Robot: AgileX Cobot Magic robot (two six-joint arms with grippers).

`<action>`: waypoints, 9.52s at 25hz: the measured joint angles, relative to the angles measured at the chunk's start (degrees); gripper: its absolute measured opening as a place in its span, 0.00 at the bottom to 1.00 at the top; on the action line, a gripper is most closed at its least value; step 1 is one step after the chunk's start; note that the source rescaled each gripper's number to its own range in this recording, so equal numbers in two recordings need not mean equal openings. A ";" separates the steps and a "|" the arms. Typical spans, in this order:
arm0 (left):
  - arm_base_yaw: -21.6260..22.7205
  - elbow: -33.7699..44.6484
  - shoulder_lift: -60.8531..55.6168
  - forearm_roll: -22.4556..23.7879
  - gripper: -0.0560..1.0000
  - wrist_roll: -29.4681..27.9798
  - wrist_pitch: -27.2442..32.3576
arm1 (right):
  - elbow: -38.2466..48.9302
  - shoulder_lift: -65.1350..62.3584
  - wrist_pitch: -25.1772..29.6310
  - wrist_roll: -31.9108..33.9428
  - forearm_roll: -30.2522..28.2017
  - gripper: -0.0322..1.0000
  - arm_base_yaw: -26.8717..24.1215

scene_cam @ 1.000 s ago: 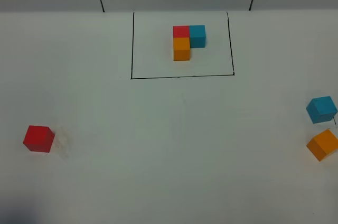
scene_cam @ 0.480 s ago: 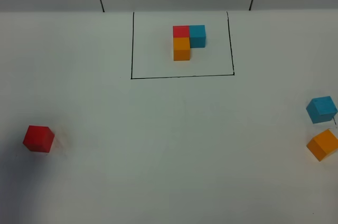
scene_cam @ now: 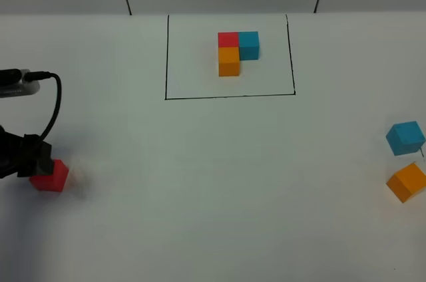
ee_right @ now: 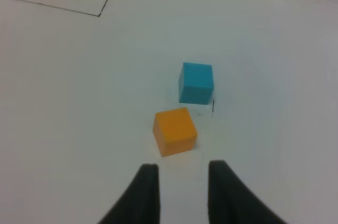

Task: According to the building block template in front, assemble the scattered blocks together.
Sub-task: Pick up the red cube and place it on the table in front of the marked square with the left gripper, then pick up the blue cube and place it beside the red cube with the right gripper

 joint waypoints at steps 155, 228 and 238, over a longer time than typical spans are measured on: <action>-33.38 -60.92 -10.38 31.56 0.76 12.34 30.75 | 0.00 0.00 0.00 0.00 0.00 0.03 0.00; -2.95 12.63 -80.68 17.83 0.69 -17.86 24.17 | 0.00 0.00 0.00 0.00 0.00 0.03 0.00; -1.59 12.63 -80.68 17.83 0.69 -17.80 24.11 | 0.00 0.00 0.00 0.00 0.00 0.03 0.00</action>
